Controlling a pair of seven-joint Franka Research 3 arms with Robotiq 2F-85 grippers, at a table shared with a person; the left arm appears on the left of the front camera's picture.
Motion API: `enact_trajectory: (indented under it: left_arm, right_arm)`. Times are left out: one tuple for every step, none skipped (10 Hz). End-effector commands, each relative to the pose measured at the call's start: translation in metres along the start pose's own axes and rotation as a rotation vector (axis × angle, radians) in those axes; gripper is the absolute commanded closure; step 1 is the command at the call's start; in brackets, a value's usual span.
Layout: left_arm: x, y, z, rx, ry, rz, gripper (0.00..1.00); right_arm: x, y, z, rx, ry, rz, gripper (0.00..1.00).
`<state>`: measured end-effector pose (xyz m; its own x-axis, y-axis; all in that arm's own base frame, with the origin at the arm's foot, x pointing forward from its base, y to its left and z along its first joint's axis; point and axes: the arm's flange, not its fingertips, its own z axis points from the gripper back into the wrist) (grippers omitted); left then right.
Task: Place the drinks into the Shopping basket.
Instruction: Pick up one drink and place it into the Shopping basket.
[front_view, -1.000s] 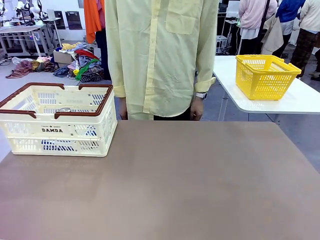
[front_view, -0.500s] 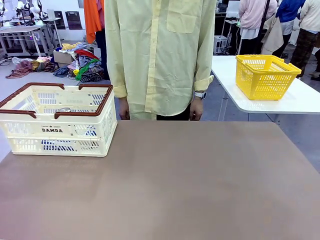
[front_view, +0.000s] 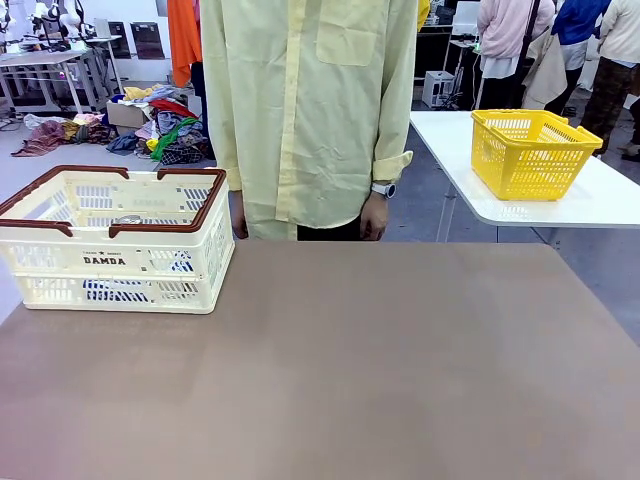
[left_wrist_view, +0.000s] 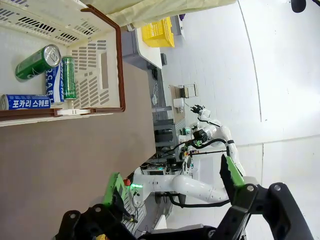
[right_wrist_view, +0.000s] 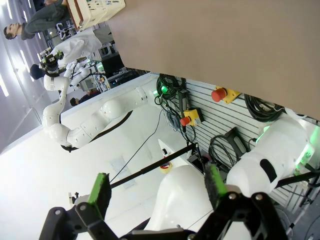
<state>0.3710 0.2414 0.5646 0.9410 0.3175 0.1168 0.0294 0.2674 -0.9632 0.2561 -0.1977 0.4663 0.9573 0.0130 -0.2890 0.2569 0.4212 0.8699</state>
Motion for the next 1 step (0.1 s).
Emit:
enact_trajectory:
  left_arm:
    - [-0.0006,-0.0024,-0.0010,-0.011,-0.014,0.006,0.00]
  right_arm:
    - [-0.0022,0.0015,0.0021,0.002,0.003,0.014,0.00]
